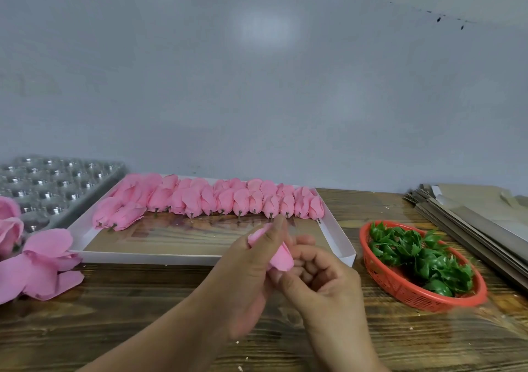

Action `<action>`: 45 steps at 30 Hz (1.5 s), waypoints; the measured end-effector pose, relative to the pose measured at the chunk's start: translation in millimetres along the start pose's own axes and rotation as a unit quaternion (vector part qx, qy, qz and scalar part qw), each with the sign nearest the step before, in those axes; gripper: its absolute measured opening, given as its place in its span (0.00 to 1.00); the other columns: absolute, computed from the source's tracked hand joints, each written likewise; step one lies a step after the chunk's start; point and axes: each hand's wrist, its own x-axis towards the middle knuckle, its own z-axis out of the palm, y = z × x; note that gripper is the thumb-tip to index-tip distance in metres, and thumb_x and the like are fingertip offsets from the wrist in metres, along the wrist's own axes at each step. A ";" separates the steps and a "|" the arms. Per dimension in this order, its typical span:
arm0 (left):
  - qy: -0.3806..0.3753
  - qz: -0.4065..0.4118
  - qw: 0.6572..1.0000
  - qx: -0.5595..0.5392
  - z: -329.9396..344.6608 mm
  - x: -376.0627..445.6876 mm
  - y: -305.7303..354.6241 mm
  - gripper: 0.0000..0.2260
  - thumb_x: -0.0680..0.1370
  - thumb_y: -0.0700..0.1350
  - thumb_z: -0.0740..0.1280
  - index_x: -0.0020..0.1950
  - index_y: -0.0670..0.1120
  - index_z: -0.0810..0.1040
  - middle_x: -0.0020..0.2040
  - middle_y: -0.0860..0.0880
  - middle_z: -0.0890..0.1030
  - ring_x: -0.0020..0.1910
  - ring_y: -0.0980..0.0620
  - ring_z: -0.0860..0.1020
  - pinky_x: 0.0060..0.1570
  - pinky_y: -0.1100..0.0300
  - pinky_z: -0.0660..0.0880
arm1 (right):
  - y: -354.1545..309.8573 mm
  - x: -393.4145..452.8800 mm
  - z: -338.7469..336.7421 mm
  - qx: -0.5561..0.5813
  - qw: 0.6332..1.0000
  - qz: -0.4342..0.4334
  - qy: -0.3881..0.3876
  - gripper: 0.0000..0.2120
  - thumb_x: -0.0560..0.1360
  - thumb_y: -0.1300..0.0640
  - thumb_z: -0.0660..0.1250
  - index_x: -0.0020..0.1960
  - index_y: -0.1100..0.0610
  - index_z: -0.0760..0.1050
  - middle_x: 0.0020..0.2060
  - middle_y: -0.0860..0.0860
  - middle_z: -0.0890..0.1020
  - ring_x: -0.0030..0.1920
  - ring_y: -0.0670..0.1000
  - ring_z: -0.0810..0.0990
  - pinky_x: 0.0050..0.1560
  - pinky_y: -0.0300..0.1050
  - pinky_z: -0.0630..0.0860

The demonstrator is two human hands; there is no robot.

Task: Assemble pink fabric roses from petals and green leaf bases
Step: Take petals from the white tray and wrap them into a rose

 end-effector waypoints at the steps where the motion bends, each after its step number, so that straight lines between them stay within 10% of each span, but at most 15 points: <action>1: -0.029 0.004 1.000 -0.005 -1.7 -0.2 -0.8 0.19 0.59 0.61 0.79 0.37 0.49 0.84 0.51 0.41 0.84 0.46 0.44 0.82 0.53 0.48 0.78 | -0.5 1.3 -1.3 0.023 1.000 0.010 0.001 0.11 0.58 0.65 0.75 0.39 0.56 0.83 0.30 0.57 0.81 0.32 0.51 0.77 0.35 0.41 0.76; 13: -0.104 -0.032 0.994 0.026 -11.9 -4.8 -2.7 0.27 0.52 0.59 0.83 0.45 0.47 0.86 0.53 0.40 0.78 0.20 0.62 0.65 0.20 0.71 0.63 | -3.9 3.2 0.6 0.267 0.935 0.208 -0.107 0.18 0.57 0.59 0.74 0.44 0.67 0.82 0.26 0.61 0.75 0.25 0.52 0.77 0.26 0.42 0.78; 17: -0.029 -0.029 0.999 0.016 -9.3 -0.6 -4.5 0.45 0.53 0.61 0.82 0.60 0.34 0.75 0.47 0.43 0.84 0.33 0.53 0.81 0.29 0.63 0.71 | -0.4 2.1 0.5 0.195 0.966 0.134 -0.102 0.12 0.59 0.65 0.72 0.43 0.64 0.83 0.29 0.59 0.80 0.28 0.51 0.79 0.29 0.39 0.77; 21: -0.004 -0.028 0.999 0.019 -5.9 -1.1 -7.5 0.22 0.61 0.60 0.74 0.44 0.45 0.86 0.45 0.41 0.84 0.45 0.45 0.82 0.56 0.47 0.74 | 4.3 0.2 1.2 0.089 0.993 0.039 -0.065 0.18 0.60 0.67 0.70 0.50 0.61 0.81 0.36 0.56 0.85 0.36 0.48 0.82 0.38 0.38 0.79; 25: 0.003 -0.020 1.000 0.021 -2.3 -2.4 -8.3 0.19 0.62 0.60 0.72 0.42 0.47 0.85 0.49 0.43 0.84 0.49 0.46 0.82 0.64 0.41 0.69 | 4.5 0.8 0.1 0.071 0.996 0.026 -0.052 0.14 0.61 0.66 0.70 0.46 0.60 0.83 0.32 0.55 0.83 0.32 0.48 0.80 0.36 0.38 0.78; 30: -0.042 -0.028 0.998 0.041 -1.1 -6.4 -1.6 0.20 0.62 0.64 0.75 0.40 0.49 0.82 0.53 0.43 0.83 0.35 0.45 0.72 0.30 0.61 0.63 | 1.9 0.6 1.1 0.117 0.985 0.111 -0.064 0.10 0.58 0.58 0.75 0.38 0.62 0.82 0.24 0.57 0.77 0.22 0.50 0.74 0.26 0.40 0.73; 34: -0.080 -0.039 0.994 0.060 -5.1 -7.2 1.8 0.22 0.54 0.66 0.79 0.36 0.51 0.82 0.55 0.38 0.79 0.19 0.54 0.68 0.21 0.66 0.61 | 2.7 3.4 -1.8 0.190 0.957 0.195 -0.103 0.12 0.56 0.53 0.73 0.33 0.61 0.78 0.23 0.56 0.74 0.21 0.49 0.70 0.23 0.42 0.72; 41: -0.055 -0.042 0.996 0.064 -3.0 -6.9 2.2 0.19 0.71 0.63 0.69 0.34 0.48 0.79 0.52 0.44 0.84 0.18 0.50 0.70 0.21 0.62 0.66 | 7.5 5.9 -7.0 0.211 0.936 0.232 -0.157 0.11 0.57 0.53 0.71 0.35 0.59 0.80 0.24 0.55 0.73 0.22 0.49 0.70 0.24 0.41 0.71; 45: -0.026 -0.052 0.997 0.049 -8.5 -0.2 -1.1 0.28 0.76 0.57 0.60 0.53 0.30 0.71 0.31 0.46 0.81 0.23 0.48 0.69 0.29 0.52 0.71 | 4.5 12.0 -17.6 0.091 0.953 0.212 -0.195 0.13 0.60 0.49 0.70 0.35 0.59 0.80 0.28 0.57 0.78 0.22 0.50 0.73 0.26 0.41 0.70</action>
